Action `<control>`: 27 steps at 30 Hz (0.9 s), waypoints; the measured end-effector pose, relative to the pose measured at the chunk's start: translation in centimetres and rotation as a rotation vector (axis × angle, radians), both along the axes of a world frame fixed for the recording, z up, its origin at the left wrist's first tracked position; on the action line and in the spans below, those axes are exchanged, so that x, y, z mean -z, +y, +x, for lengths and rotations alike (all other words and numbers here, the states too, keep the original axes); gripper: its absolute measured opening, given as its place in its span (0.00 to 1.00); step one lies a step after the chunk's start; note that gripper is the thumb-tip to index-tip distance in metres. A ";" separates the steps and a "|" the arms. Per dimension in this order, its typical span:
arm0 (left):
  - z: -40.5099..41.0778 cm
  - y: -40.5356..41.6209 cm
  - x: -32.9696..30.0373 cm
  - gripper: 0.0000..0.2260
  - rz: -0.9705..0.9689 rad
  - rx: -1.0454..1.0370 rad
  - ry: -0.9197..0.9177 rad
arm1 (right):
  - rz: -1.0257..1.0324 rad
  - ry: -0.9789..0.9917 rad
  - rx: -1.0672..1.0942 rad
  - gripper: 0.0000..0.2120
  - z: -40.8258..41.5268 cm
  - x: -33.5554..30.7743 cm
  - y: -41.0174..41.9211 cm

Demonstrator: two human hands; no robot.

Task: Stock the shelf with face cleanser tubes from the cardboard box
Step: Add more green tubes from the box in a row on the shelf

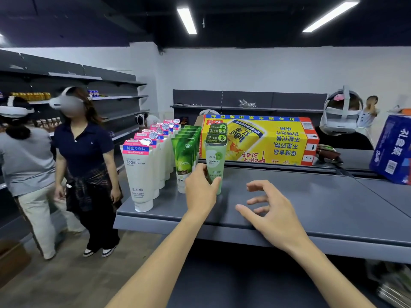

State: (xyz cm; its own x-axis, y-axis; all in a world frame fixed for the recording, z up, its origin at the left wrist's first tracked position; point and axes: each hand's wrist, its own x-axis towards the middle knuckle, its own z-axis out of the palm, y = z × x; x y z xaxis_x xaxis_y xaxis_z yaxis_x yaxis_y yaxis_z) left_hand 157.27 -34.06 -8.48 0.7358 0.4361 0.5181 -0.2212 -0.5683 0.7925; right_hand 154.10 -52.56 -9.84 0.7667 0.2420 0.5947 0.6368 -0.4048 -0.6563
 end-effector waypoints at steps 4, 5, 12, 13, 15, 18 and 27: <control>0.9 0.1 -0.1 0.12 0.003 -0.014 0.027 | -0.088 -0.009 0.076 0.20 1.8 -1.1 0.0; 1.1 0.1 -0.2 0.12 0.002 -0.019 0.023 | -0.112 -0.017 0.095 0.20 2.3 -1.5 0.1; 1.7 0.2 -0.3 0.13 -0.003 -0.023 0.024 | -0.227 -0.026 0.147 0.21 4.3 -2.2 0.4; 1.7 0.2 -0.3 0.13 -0.005 -0.023 0.026 | -0.232 -0.023 0.149 0.21 4.4 -2.2 0.5; 1.8 0.3 -0.4 0.13 -0.005 -0.023 0.025 | -0.236 -0.020 0.152 0.21 4.6 -2.0 0.6; 2.0 0.3 -0.5 0.13 0.008 -0.027 0.028 | -0.243 -0.012 0.158 0.21 4.7 -1.9 0.8; 2.7 0.3 -0.5 0.12 0.029 -0.046 0.029 | -0.237 -0.004 0.158 0.21 4.5 -2.0 0.9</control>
State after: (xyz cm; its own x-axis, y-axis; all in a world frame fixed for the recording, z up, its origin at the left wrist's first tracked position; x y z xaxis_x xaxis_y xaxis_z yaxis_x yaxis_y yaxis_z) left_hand 159.94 -33.78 -7.95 0.7305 0.4546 0.5096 -0.1716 -0.6001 0.7813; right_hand 158.62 -51.66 -7.88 0.8035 0.2524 0.5391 0.5562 -0.6411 -0.5289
